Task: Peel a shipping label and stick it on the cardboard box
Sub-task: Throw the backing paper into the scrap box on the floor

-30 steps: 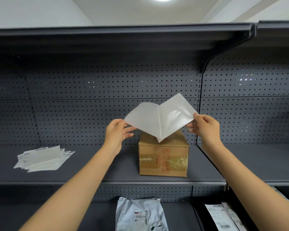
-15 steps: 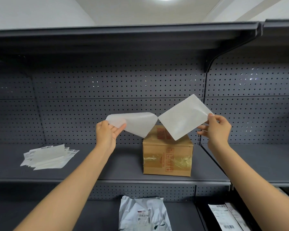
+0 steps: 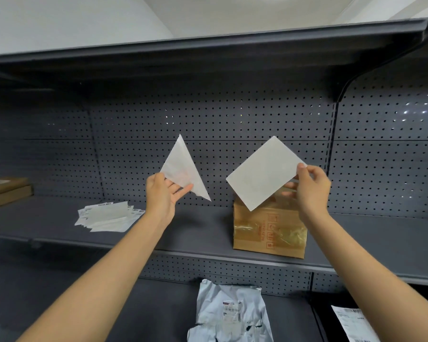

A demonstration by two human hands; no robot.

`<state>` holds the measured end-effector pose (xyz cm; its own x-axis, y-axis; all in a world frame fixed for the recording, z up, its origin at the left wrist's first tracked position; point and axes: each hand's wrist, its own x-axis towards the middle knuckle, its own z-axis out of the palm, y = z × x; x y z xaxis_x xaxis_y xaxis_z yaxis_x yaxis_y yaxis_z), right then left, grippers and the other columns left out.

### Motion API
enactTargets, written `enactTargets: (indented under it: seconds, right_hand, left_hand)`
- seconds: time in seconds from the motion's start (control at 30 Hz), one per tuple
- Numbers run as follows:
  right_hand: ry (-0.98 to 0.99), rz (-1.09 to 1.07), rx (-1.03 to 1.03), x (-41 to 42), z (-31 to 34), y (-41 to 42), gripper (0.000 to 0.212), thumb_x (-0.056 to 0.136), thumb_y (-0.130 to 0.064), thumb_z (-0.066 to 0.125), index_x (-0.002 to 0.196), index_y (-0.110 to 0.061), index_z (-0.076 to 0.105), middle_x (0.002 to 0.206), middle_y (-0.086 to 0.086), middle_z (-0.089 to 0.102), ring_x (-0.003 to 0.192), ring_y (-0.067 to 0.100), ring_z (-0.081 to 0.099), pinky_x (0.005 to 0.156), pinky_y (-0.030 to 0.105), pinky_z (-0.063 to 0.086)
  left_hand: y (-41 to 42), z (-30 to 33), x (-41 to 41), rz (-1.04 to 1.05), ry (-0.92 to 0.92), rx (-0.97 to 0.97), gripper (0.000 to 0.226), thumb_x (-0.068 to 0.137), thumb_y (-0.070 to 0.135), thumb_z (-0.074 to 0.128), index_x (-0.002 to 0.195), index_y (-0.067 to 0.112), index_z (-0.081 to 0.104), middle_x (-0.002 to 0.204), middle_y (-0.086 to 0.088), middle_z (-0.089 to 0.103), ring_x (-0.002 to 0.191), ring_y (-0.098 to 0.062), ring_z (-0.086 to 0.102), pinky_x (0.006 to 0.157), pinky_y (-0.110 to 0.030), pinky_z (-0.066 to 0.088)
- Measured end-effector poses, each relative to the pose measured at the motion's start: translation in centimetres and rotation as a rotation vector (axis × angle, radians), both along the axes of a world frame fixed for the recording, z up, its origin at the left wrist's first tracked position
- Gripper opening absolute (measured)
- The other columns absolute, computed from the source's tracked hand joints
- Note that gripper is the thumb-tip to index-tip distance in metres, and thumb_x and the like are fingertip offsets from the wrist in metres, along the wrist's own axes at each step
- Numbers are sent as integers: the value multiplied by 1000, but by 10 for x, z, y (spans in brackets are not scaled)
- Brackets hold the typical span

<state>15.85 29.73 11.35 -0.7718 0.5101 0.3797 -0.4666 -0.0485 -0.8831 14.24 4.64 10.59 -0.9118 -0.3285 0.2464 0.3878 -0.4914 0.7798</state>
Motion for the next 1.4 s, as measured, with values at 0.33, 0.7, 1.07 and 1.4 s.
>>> enactTargets:
  seconds: [0.33, 0.7, 1.07, 1.4]
  right_hand:
    - [3, 196, 40, 1, -15, -67, 17, 94, -24, 40, 92, -8, 48, 81, 8, 61, 41, 3, 59, 39, 22, 53]
    - [-76, 465, 85, 3, -38, -198, 21, 94, -23, 42, 73, -19, 46, 91, 15, 53, 63, 20, 56, 39, 20, 51]
    - [-128, 782, 94, 19, -61, -396, 16, 94, -24, 42, 92, -9, 47, 88, 15, 55, 63, 21, 57, 40, 21, 53]
    - [-164, 962, 105, 37, -98, -582, 22, 94, -23, 43, 72, -21, 46, 79, 8, 58, 56, 15, 62, 40, 22, 52]
  left_hand:
    - [-56, -21, 46, 160, -57, -21, 39, 93, 11, 28, 128, -5, 36, 121, -21, 60, 96, -30, 65, 60, -33, 60]
    - [-164, -46, 123, 444, -146, -55, 36, 91, 8, 21, 87, 12, 56, 90, -6, 67, 84, -20, 66, 68, -33, 60]
    - [-312, -67, 174, 714, -249, -18, 33, 91, 3, 19, 62, 15, 31, 30, -1, 36, 25, -14, 40, 82, -45, 51]
    - [-502, -138, 219, 898, -424, 45, 31, 82, 4, 26, 55, 19, 26, 40, 7, 23, 47, -14, 21, 70, -45, 57]
